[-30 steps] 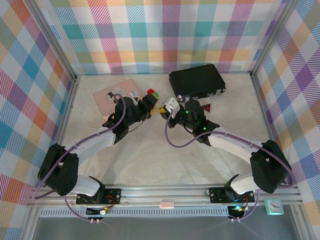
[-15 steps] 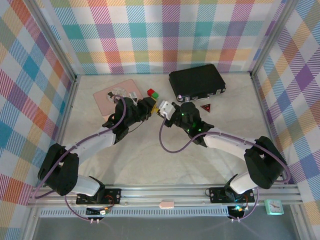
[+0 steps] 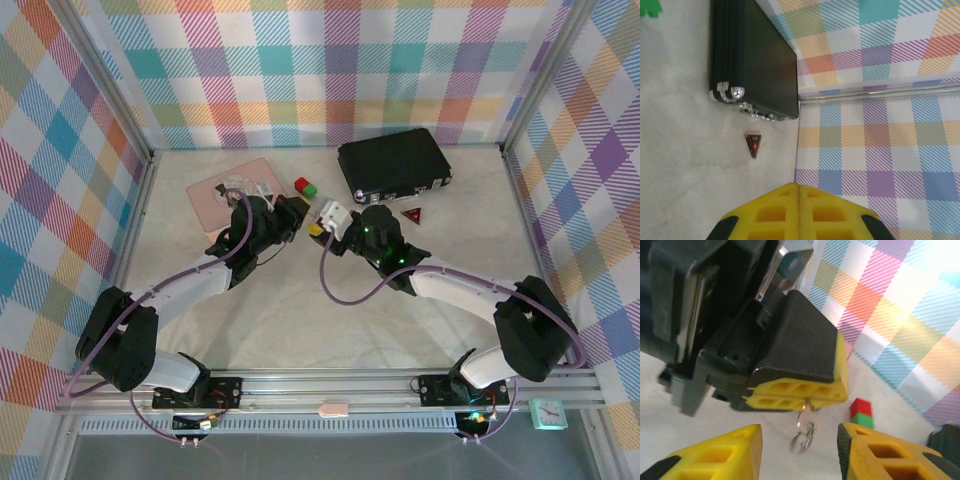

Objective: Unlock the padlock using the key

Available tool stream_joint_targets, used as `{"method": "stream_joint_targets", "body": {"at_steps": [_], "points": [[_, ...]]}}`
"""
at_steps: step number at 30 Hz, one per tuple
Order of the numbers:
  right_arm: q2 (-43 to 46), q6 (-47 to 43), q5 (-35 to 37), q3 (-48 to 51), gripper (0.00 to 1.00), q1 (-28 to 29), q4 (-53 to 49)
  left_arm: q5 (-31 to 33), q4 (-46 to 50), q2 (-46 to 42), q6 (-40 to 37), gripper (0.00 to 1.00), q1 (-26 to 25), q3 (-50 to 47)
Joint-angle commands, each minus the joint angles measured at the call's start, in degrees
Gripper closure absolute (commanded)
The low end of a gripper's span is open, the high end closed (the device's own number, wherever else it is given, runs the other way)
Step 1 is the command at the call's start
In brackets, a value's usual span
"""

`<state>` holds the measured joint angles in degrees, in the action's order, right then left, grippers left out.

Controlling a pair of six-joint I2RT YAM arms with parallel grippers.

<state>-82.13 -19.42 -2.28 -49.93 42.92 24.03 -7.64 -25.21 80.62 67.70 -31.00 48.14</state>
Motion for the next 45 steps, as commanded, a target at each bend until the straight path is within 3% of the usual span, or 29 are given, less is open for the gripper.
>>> {"method": "stream_joint_targets", "body": {"at_steps": [1, 5, 10, 20, 26, 35, 45], "points": [[3.05, 15.99, -4.34, -4.03, 0.54, -3.09, -7.45, 1.50, -6.34, -0.49, -11.02, 1.00, 0.20, 0.32], [4.37, 31.60, -12.67, -3.92, 0.50, -7.90, -8.20, -1.56, -12.51, 0.06, -21.89, 1.00, 0.22, 0.17], [4.63, 44.13, -18.34, -3.26, 0.47, -9.88, -6.32, -6.71, -21.16, 0.89, -28.90, 1.00, 0.24, -0.84], [-0.09, 63.44, -34.06, 1.94, 0.49, -14.77, 21.14, -12.47, -32.96, 3.09, -28.42, 1.00, 0.24, -2.18], [-4.03, 67.31, -36.78, 1.74, 0.56, -15.04, 29.48, -13.39, -36.57, 3.86, -25.88, 1.00, 0.17, -3.05], [-5.76, 68.61, -37.55, 0.58, 0.61, -14.97, 31.51, -13.82, -37.82, 4.30, -24.19, 1.00, -0.21, -3.71], [-7.74, 72.58, -38.27, 1.65, 0.74, -14.79, 36.33, -12.52, -39.01, 4.94, -23.35, 1.00, -0.56, -3.71]]}}
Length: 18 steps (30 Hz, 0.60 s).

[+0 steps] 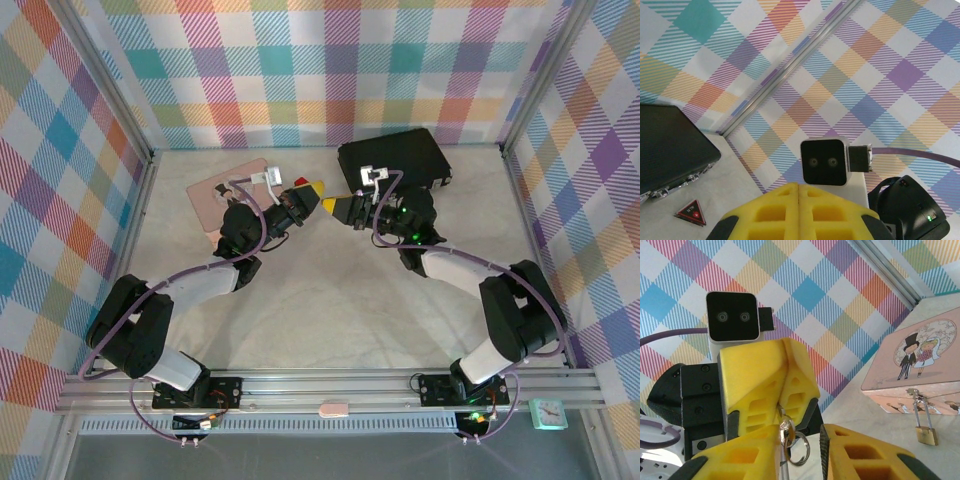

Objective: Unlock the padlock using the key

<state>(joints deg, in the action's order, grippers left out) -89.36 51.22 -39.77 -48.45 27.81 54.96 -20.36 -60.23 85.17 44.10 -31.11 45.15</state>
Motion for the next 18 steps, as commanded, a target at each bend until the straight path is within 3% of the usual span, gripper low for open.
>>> {"method": "stream_joint_targets", "body": {"at_steps": [1, 14, 18], "points": [[-0.63, 2.34, -0.39, 0.26, 0.76, 0.31, 6.21, 0.44, -4.35, 0.42, 0.40, 1.00, -0.44, -0.86], [-4.68, 7.57, -0.76, -1.41, 0.87, 0.93, 12.67, 2.29, -7.04, 0.88, 1.63, 1.00, -0.92, -2.18], [-4.91, 8.48, -0.65, -1.39, 0.79, 0.93, 12.80, 2.91, -7.40, 0.93, 1.68, 1.00, -0.89, -2.30]]}}
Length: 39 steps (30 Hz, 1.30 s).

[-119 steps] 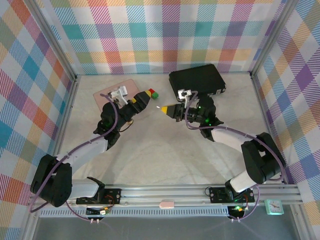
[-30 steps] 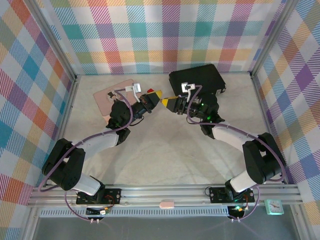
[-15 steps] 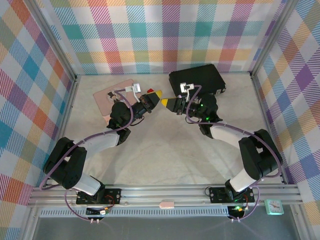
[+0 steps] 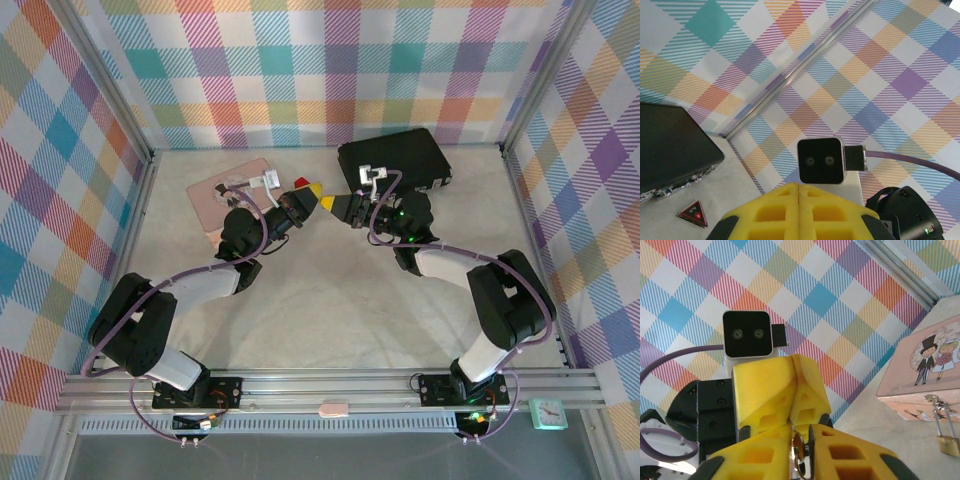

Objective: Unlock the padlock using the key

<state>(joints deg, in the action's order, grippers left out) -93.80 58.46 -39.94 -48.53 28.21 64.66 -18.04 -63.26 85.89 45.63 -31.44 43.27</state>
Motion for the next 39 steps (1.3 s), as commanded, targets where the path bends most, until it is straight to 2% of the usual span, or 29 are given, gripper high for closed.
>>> {"method": "stream_joint_targets", "body": {"at_steps": [1, 7, 14, 15, 19, 22, 24, 25, 26, 28, 33, 39], "points": [[-0.58, 1.45, -0.56, -1.33, 0.77, 0.51, 3.29, 0.87, -4.56, 0.25, 0.16, 1.00, -0.64, -0.55], [-1.12, 2.01, -0.49, -0.78, 0.76, 1.13, 3.79, 1.96, -5.77, 0.67, 0.67, 1.00, -0.64, -0.69], [-1.65, 2.50, -0.91, -1.47, 0.82, 1.15, 4.70, 1.90, -7.46, 1.88, 2.29, 1.00, -0.73, -0.45], [-1.73, 2.54, -0.88, -1.66, 0.84, 1.15, 4.68, 1.75, -7.65, 2.04, 2.69, 1.00, -0.73, -0.35], [-2.18, 2.48, -1.15, -1.92, 1.00, 1.15, 5.12, 1.88, -8.69, 2.45, 3.56, 1.00, -0.81, -0.63], [-1.88, 1.21, -0.47, -1.32, 1.00, 0.97, 4.60, 3.01, -8.68, 1.77, 3.51, 0.99, -0.73, -1.14], [-1.11, -1.33, -0.35, -0.96, 1.00, 0.80, 2.59, 4.16, -7.67, 0.75, 3.52, 0.68, -0.47, -1.66], [-0.50, -3.21, -0.41, -0.82, 1.00, 0.80, 0.86, 4.89, -6.87, 0.06, 3.93, 0.44, -0.10, -2.01], [0.18, -5.04, -0.32, -0.71, 1.00, 0.80, -1.00, 5.25, -5.82, -0.59, 4.63, 0.27, 0.58, -2.26], [1.71, -8.57, -0.15, -0.46, 1.00, 0.80, -4.54, 5.29, -4.13, -1.79, 5.89, 0.02, 2.44, -3.19], [5.70, -16.42, 0.76, -0.27, 1.00, 0.88, -13.77, 4.77, 3.70, -5.70, 7.42, 0.00, 7.44, -5.76], [10.00, -26.67, 2.77, -0.81, 1.00, 1.14, -24.38, 6.33, 17.18, -11.69, 4.21, 0.00, 9.03, -6.82]]}}
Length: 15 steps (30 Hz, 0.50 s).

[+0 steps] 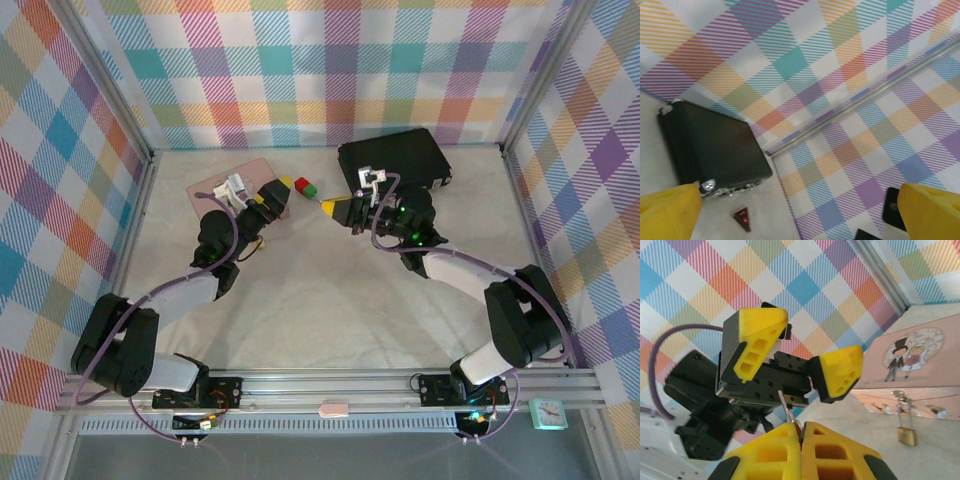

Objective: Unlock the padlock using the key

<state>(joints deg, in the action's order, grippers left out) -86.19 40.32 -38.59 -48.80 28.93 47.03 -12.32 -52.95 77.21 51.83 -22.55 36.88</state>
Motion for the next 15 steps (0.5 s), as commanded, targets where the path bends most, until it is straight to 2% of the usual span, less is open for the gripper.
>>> {"method": "stream_joint_targets", "body": {"at_steps": [1, 8, 15], "points": [[2.96, -10.66, 1.96, -0.68, 1.00, 0.43, -8.47, 0.94, 9.06, -3.94, -2.62, 0.00, 0.14, -0.28], [6.24, -22.92, 6.86, -1.92, 1.00, 1.60, -19.44, 2.53, 17.37, -6.27, -4.86, 0.00, 0.13, 0.66], [7.75, -29.77, 9.06, -2.01, 1.00, 2.10, -25.01, 3.13, 21.50, -6.09, -5.81, 0.00, 0.13, 1.71]]}}
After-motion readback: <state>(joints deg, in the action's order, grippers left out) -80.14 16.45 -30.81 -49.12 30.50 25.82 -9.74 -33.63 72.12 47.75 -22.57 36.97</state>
